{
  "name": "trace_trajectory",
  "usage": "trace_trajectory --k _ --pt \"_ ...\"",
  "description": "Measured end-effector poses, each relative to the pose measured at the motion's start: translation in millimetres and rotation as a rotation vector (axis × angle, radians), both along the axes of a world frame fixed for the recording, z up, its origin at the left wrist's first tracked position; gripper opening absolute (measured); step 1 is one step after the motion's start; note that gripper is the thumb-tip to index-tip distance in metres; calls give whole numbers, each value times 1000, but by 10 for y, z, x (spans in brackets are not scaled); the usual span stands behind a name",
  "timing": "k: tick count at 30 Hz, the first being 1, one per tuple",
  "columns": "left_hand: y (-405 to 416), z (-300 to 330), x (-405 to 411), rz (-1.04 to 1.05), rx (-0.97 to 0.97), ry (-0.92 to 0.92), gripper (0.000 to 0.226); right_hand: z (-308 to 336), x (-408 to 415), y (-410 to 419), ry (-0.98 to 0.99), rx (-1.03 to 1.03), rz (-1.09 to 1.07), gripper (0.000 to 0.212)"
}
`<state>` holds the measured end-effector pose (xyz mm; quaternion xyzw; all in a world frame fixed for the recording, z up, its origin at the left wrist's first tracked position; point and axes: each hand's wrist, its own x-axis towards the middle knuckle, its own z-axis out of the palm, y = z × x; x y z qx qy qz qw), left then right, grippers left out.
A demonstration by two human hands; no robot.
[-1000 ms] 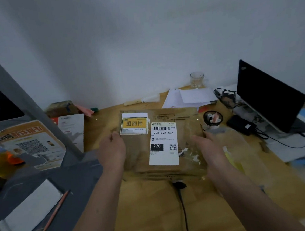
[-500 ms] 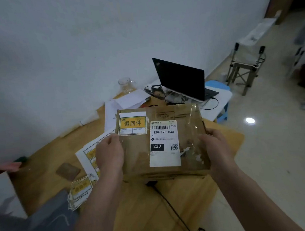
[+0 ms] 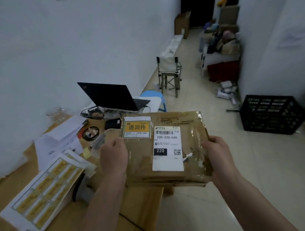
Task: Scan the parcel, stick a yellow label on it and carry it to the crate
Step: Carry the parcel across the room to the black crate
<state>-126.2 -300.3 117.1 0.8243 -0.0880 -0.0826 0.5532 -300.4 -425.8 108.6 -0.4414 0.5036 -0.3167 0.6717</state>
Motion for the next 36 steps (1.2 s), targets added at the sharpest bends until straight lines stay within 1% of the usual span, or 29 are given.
trace_trajectory --k 4,9,13,16,20,24,31,36 --pt "-637 0 -455 -113 -28 15 30 15 -630 -390 17 -5 -117 22" --pt "-1376 -18 -1116 -286 -34 83 29 42 -1401 -903 33 -20 -258 33" --pt "-1931 -80 -1561 -401 -51 199 30 44 -1983 -1228 42 -20 -347 23" --pt "-2299 -58 -1919 -479 -66 267 28 7 -2407 -1438 27 -38 -428 23" --pt "-2660 31 -2336 -539 -83 304 24 -27 -2812 -1651 22 -49 -500 22" --pt "-2949 9 -2699 -576 -79 298 23 -63 -3177 -1846 42 -45 -565 26" --pt "-3544 -106 -3067 -659 -32 330 24 -179 -3563 -2146 10 -10 -668 19" --pt "-4120 -187 -3263 -767 -16 342 25 -184 -3782 -2570 6 -21 -748 21"
